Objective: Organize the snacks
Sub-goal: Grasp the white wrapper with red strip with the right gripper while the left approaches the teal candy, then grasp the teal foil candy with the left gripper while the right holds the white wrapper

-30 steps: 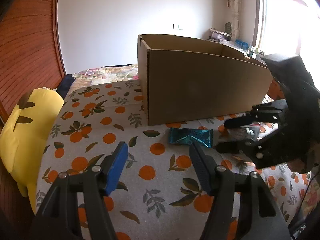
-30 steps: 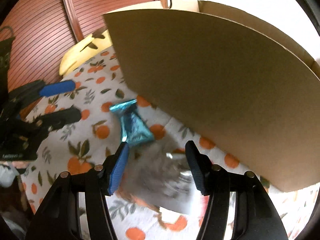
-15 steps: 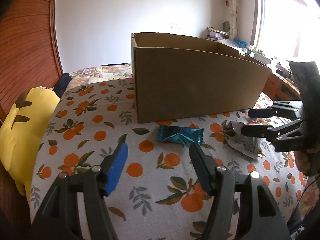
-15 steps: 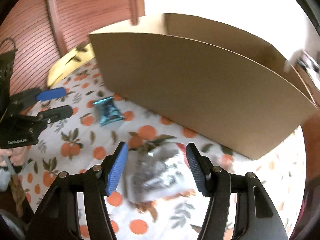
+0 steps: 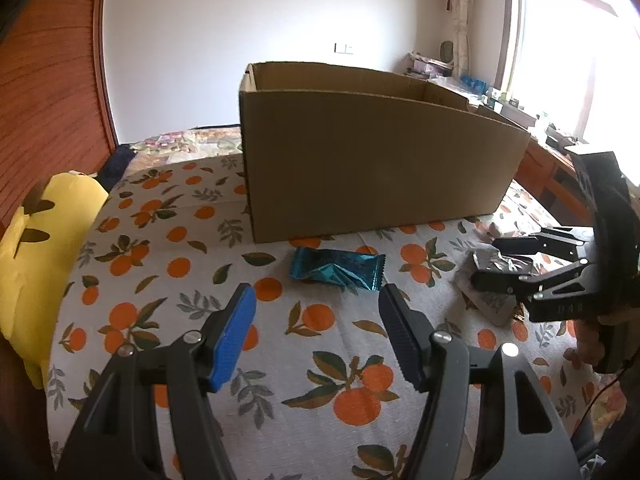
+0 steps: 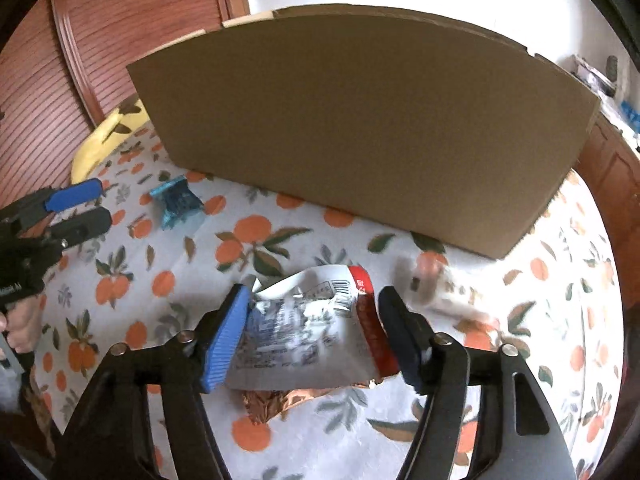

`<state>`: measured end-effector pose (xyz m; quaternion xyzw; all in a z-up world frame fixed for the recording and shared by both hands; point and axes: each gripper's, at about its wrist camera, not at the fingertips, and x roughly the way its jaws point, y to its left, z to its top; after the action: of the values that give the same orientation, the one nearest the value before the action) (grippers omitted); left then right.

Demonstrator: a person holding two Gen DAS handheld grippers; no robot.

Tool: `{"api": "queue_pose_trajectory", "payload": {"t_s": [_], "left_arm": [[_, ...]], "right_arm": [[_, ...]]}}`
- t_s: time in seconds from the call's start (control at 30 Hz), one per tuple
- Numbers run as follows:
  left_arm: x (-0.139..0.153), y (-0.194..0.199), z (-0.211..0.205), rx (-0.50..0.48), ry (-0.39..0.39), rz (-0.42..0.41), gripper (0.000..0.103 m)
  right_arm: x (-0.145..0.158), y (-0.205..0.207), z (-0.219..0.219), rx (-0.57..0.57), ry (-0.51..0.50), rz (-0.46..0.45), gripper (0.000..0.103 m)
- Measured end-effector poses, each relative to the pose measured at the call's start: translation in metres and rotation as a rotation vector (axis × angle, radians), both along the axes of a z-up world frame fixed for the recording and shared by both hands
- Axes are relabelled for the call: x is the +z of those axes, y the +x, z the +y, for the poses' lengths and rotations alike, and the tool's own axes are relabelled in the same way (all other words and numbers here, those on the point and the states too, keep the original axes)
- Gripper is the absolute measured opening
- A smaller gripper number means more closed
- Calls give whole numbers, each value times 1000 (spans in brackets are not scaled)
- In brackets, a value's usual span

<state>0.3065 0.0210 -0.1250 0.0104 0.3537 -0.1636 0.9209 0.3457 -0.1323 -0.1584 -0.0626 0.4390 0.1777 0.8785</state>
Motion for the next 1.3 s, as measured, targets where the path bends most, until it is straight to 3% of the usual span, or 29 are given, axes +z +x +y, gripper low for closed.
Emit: {"api": "queue_pose_trajectory", "payload": {"t_s": [0.17,0.27,0.3,0.33,0.37,0.5,0.93,1.1,1.3], "left_arm": [[0,0,-8,-13,2,1,64],[0,1,-13,-19,9,5,64],[-1,2,-14,-20,13,6,64],[-1,2,-15,-20,17,8,64],[-1,2,-15,-20,18,10,64],[-2,4,-18,-22,17,19,64],[-9,51,-22,-5,-3,75,69],[-19,66,-30,-2,23,138,69],[-24,72,-44,-19,100,151,70]], "right_arm": [[-1,-2,-4,7,7,0,75],[0,-4,-3,24,-2,-3,67],[1,-5,-2,32,-5,-3,61],[2,-6,-3,43,7,-1,46],[4,-8,-3,56,26,6,40],[11,-14,2,78,1,-11,34],[37,-18,-14,58,85,-92,34],[35,-19,-14,61,102,-91,35],[36,-21,-17,70,107,-92,35]]}}
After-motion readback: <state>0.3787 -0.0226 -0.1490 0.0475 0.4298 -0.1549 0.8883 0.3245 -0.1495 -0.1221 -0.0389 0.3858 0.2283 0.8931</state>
